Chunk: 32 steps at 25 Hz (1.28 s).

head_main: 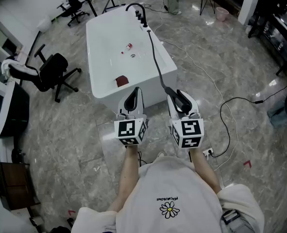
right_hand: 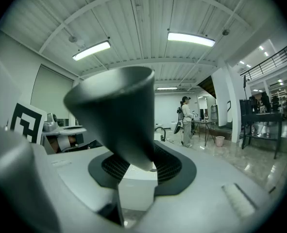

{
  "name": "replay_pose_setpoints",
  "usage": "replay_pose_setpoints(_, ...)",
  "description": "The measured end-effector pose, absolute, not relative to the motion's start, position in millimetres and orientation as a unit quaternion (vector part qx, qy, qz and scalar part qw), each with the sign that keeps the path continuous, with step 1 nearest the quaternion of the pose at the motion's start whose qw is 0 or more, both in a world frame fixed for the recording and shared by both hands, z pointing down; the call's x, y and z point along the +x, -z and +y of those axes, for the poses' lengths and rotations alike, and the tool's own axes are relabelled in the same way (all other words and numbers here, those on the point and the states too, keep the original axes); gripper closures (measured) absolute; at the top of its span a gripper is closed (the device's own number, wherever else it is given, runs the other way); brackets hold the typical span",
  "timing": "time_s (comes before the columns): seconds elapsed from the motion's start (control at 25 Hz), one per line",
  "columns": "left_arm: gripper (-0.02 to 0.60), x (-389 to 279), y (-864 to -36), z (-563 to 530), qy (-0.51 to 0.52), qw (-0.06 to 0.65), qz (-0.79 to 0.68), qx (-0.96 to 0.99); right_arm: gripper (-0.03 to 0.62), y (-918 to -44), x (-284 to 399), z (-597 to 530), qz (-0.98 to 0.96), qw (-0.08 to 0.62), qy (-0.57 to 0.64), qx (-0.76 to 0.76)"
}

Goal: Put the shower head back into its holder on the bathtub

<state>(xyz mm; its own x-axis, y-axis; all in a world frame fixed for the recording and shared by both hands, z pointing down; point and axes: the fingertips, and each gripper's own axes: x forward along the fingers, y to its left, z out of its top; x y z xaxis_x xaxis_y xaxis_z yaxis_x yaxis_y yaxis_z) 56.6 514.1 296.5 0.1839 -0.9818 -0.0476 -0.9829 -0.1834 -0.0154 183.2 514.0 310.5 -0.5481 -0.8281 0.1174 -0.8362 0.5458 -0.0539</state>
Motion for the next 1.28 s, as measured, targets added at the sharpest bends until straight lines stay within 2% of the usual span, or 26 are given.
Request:
replay_pose_setpoints(0.68,0.58,43,-312,515,-0.018,0.002,0.639,-0.769,0.456,-315,171,510,-0.877,0.022,-0.07,0.475)
replay_pose_setpoints(1.0,0.58,24,-317,508,-0.031,-0.009,0.638,-0.769,0.456,-322,157,501,-0.872,0.037,-0.064,0.483)
replay_pose_setpoints(1.28,0.581,-3,-319,492,-0.04,-0.02,0.626,-0.779,0.456,-310,128,474,-0.867,0.038,-0.025,0.497)
